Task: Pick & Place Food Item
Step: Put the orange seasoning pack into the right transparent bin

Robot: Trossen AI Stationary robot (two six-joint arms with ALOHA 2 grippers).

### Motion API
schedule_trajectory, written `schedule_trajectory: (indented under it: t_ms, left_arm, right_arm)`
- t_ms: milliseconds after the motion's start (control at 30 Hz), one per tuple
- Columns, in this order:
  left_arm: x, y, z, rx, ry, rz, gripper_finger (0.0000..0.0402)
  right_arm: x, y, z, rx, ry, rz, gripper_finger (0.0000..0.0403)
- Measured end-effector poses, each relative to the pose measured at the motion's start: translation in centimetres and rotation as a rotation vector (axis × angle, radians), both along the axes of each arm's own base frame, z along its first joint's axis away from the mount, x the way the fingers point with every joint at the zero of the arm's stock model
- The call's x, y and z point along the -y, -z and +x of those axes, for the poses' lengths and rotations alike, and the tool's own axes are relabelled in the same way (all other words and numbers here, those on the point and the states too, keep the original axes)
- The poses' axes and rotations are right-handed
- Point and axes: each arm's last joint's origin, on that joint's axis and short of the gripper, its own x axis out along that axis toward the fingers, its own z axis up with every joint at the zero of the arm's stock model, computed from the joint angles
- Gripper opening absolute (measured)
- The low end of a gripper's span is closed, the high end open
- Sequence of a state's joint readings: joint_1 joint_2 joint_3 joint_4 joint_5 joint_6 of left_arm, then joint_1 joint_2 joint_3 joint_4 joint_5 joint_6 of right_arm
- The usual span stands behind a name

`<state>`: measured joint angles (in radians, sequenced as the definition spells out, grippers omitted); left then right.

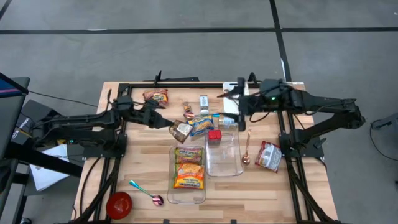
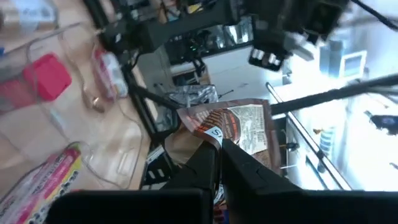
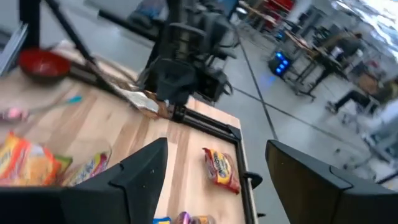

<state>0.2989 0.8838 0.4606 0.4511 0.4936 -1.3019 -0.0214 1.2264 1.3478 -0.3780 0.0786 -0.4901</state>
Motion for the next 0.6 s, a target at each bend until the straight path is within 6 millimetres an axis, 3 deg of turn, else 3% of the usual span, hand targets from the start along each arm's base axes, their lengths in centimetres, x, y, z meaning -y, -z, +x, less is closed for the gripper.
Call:
schedule_trajectory:
  t_ms: [300,600]
  left_arm:
    - [-0.6,1.1,1.7,-0.026,-0.033,-0.099,0.0006]
    - [-1.5,1.6,2.0,-0.040,-0.102,-0.150,0.0006]
  right_arm:
    - [-1.7,0.7,3.1,-0.095,-0.111,-0.155,0.0251]
    - [-1.8,1.1,5.7,-0.150,-0.148,-0.210,0.0222]
